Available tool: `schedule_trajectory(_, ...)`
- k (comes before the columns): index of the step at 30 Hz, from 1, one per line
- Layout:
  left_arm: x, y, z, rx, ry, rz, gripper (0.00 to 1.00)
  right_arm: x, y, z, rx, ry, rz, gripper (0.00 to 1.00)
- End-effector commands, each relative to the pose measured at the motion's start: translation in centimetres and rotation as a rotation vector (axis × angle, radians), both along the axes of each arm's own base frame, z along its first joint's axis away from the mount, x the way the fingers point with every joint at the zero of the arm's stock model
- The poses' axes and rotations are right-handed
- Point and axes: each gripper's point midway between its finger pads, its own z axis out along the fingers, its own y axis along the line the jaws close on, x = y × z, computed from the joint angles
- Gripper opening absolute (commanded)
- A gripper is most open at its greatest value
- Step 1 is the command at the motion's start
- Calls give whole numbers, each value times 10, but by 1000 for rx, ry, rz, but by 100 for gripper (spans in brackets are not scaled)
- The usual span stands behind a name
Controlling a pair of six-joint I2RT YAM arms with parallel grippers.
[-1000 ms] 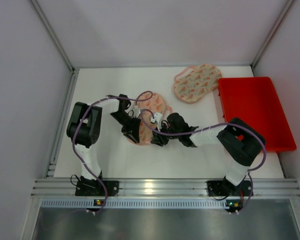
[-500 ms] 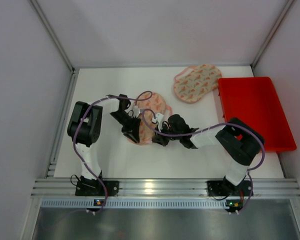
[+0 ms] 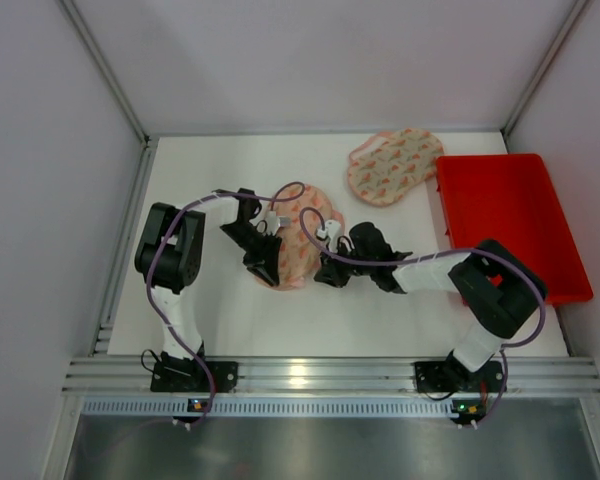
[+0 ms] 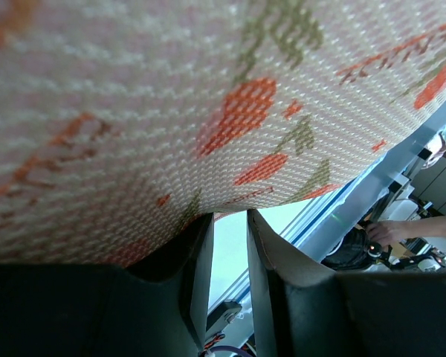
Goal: Place the bra in the laundry bag and zip it closed
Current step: Zip the zipper on the laundry bag.
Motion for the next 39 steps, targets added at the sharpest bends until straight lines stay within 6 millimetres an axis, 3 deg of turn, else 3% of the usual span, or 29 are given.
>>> schedule_trajectory(1,12,0,-8,7,-38,-2,30,-4,2,25,35,-16,43,15)
schedule_trajectory(3,10,0,-8,-1,-34,-3,30,8,0,41,-5,-70,43,26)
schedule_trajectory(4,9,-1,-7,-5,-32,-1,30,4,-19,25,-108,15,25,32)
schedule_trajectory(5,9,0,-8,-8,-24,5,30,15,-18,42,-115,-34,43,32)
schedule_trajectory(7,7,0,-8,-25,7,33,30,17,-42,43,-170,36,31,40)
schedule_trajectory(8,8,0,-8,-33,21,47,30,22,-43,55,-146,42,15,41)
schedule_trajectory(11,17,4,-7,-75,52,106,30,33,-48,112,5,-77,-68,61)
schedule_trajectory(13,19,3,-3,-106,54,116,30,36,-48,138,97,-163,-120,94)
schedule_trajectory(14,20,3,-2,-116,51,116,30,32,-49,155,168,-180,-148,99)
schedule_trajectory(18,17,2,-5,-140,61,105,30,30,-37,178,241,-99,-143,99)
schedule_trajectory(19,17,1,-6,-147,66,103,30,24,-24,175,274,10,-100,93)
schedule_trajectory(20,17,0,-7,-151,70,104,30,19,-17,171,300,101,-72,93)
schedule_trajectory(22,17,-1,-8,-163,84,107,29,15,-10,159,360,287,-68,83)
schedule_trajectory(23,17,-2,-7,-172,87,110,29,2,-10,131,378,504,-124,75)
schedule_trajectory(24,16,-2,-8,-171,90,111,29,6,-5,136,454,492,-118,63)
schedule_trajectory(26,15,-1,-8,-171,92,112,29,-1,-8,104,460,672,-207,59)
schedule_trajectory(27,14,0,-8,-171,92,112,29,3,-5,108,504,655,-198,59)
schedule_trajectory(32,10,5,-11,-176,117,130,29,6,-11,86,526,604,-264,55)
schedule_trajectory(36,10,5,-15,-177,128,131,29,6,-5,68,497,555,-227,69)
schedule_trajectory(39,9,5,-16,-176,131,129,29,16,5,69,493,537,-198,72)
